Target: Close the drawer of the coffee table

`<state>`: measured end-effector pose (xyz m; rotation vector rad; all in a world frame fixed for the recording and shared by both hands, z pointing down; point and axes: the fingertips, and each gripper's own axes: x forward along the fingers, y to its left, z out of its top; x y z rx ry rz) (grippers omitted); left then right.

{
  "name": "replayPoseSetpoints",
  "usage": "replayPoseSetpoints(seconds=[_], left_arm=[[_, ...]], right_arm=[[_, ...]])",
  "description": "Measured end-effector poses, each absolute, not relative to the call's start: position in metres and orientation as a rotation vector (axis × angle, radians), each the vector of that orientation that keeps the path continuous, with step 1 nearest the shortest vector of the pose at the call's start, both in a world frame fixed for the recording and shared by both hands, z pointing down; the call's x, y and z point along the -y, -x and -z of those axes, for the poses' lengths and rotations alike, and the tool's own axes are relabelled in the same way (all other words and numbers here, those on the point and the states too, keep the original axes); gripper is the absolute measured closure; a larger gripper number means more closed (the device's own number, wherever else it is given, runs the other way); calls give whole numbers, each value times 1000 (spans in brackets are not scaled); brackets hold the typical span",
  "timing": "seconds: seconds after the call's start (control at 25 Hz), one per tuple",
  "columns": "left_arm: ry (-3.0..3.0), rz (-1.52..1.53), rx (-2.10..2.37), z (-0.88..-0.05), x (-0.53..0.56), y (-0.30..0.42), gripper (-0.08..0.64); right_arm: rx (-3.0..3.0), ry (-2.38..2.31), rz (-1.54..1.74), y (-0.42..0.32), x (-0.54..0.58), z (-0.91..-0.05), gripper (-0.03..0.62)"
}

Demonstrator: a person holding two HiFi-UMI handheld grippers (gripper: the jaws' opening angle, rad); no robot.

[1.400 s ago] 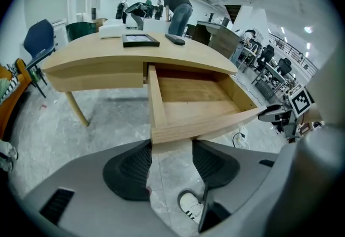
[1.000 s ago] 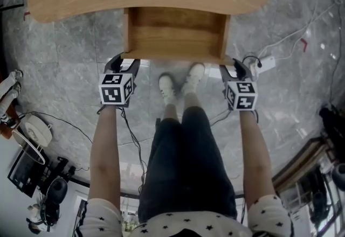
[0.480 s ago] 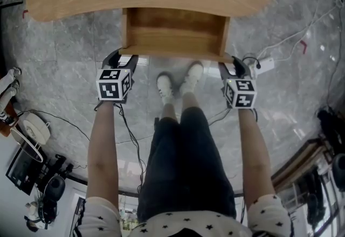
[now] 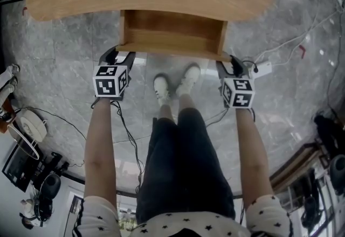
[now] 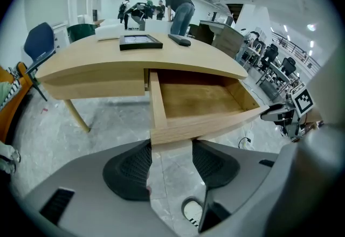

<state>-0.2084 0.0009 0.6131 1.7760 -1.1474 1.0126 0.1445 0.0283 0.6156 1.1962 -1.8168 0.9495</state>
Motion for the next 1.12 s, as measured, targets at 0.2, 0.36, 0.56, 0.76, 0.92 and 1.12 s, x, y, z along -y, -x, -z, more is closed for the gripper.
replayPoseSetpoints(seconds=[0.2,0.36,0.56,0.76,0.92,1.12], left_arm=[[-1781,-1010,1174,-612,13,208,313],[-1789,-1003,1191,-613,24,206,314],[-1795,-998,1202,-614,33,205,314],[-1804,-995,1202,-617,39,206,314],[-1816,-996,1199,-618,46,208,314],[-1821,-988,1193,-616,49,207,314]], right_arm=[[1841,-1211,-947,-145,-16,-616,373],[1856,-1219,-941,-147,-5,-616,373],[1864,-1224,-939,-148,3,-617,373],[1861,-1233,-933,-148,9,-619,373],[1854,-1247,-935,-144,12,-621,373],[1841,-1241,-933,-146,14,-619,373]])
